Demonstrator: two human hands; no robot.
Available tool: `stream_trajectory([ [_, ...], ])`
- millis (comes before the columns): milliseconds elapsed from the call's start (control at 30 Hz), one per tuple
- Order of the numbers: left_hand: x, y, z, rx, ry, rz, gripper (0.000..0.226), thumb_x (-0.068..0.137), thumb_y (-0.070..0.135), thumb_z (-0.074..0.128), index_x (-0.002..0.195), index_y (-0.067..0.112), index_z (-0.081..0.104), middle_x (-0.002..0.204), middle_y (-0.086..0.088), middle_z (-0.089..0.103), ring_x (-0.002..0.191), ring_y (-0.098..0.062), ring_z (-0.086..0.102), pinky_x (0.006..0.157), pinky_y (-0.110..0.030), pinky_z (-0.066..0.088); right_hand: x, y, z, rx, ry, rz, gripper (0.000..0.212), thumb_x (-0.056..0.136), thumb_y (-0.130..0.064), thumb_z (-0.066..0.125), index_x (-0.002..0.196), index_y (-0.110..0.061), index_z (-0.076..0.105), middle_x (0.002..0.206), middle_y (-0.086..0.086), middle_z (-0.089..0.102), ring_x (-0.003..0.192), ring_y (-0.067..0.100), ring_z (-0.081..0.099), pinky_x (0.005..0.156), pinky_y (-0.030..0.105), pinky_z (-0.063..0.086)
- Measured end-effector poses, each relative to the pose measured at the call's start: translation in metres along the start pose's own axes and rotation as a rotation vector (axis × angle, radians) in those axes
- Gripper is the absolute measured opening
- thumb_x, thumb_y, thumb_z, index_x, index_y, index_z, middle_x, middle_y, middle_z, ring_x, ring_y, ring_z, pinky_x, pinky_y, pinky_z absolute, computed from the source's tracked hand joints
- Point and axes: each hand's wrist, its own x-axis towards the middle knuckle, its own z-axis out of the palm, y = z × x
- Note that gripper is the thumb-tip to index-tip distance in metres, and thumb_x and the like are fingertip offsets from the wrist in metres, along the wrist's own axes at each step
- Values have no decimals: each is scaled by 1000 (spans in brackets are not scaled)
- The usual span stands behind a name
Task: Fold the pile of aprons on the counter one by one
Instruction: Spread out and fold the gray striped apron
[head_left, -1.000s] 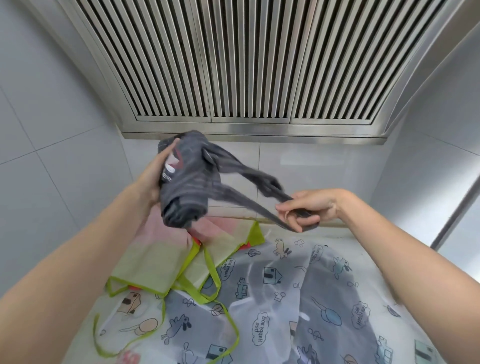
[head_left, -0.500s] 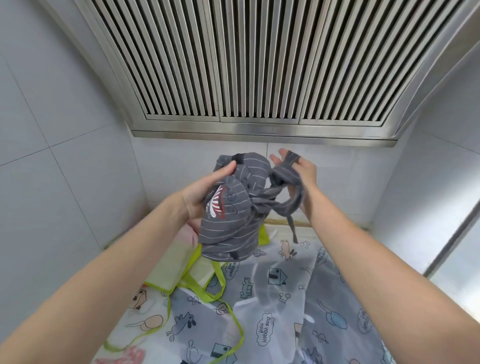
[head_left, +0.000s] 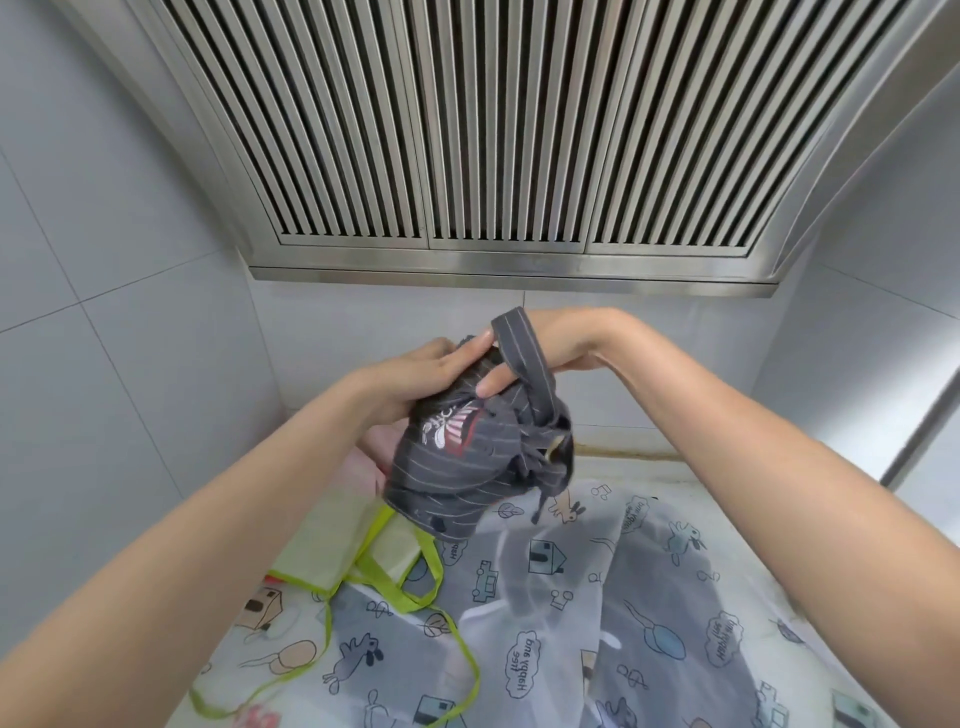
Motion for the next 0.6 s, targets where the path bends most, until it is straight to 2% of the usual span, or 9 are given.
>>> stream_trajectory([
  [33, -1, 1, 0, -78, -17, 85, 67, 78, 60, 44, 131, 20, 43, 124, -5, 55, 114, -21, 55, 96, -39, 48, 1, 3, 1, 40, -6, -17, 31, 79, -10, 73, 107, -15, 60, 112, 18, 67, 106, 38, 63, 95, 55, 46],
  [100, -2, 2, -3, -179, -50, 219, 51, 88, 44, 47, 137, 35, 37, 141, 8, 40, 126, -14, 43, 99, -35, 43, 0, 10, 2, 90, -71, -42, 29, 79, -5, 72, 104, -14, 61, 109, 13, 68, 104, 33, 64, 94, 48, 50],
  [133, -4, 5, -4, -183, -98, 261, 45, 91, 29, 50, 135, 36, 40, 140, 11, 43, 122, -9, 47, 95, -30, 45, -2, 12, 3, 111, -104, -61, 27, 80, -1, 69, 104, -13, 61, 105, 8, 69, 100, 27, 66, 90, 40, 53],
  [233, -5, 12, 0, -130, -204, 324, 34, 92, 0, 47, 115, 24, 55, 108, 7, 63, 91, -6, 63, 75, -18, 51, -6, 12, 9, 198, -180, -111, 30, 83, 8, 59, 103, -15, 59, 98, -2, 69, 90, 12, 67, 79, 25, 55],
  [300, -5, 15, 2, -72, -148, 378, 22, 93, 0, 47, 102, 18, 56, 94, 7, 65, 79, -5, 63, 70, -16, 50, -6, 10, 14, 218, -196, -148, 34, 83, 9, 58, 105, -17, 57, 106, -1, 66, 95, 12, 66, 80, 24, 55],
  [367, -1, 14, -1, -140, 20, 415, 17, 95, 4, 46, 91, 16, 57, 71, 11, 64, 63, -3, 60, 63, -15, 49, -6, 12, 13, 208, -178, -157, 30, 84, 5, 60, 106, -16, 58, 116, 3, 61, 106, 18, 61, 90, 29, 53],
  [433, 3, 0, -9, -275, 207, 413, 20, 96, 4, 44, 82, 13, 55, 51, 11, 52, 46, -2, 47, 53, -16, 42, -8, 21, 6, 258, -89, -146, 27, 85, -1, 63, 111, -9, 58, 114, 6, 62, 103, 21, 61, 94, 35, 50],
  [533, 2, -35, -19, -179, 247, 383, 22, 88, 13, 57, 68, 14, 49, 45, 9, 38, 42, -5, 31, 50, -22, 25, -12, 45, -9, 522, 93, -117, 27, 90, -2, 54, 117, -5, 57, 95, 3, 71, 82, 13, 68, 78, 25, 57],
  [600, -3, -39, -21, -142, 226, 386, 20, 79, 20, 62, 63, 15, 49, 44, 9, 37, 40, -4, 30, 46, -17, 24, -13, 55, -11, 557, 71, -97, 23, 91, 0, 50, 109, -9, 61, 91, 2, 72, 77, 11, 69, 73, 23, 57],
])
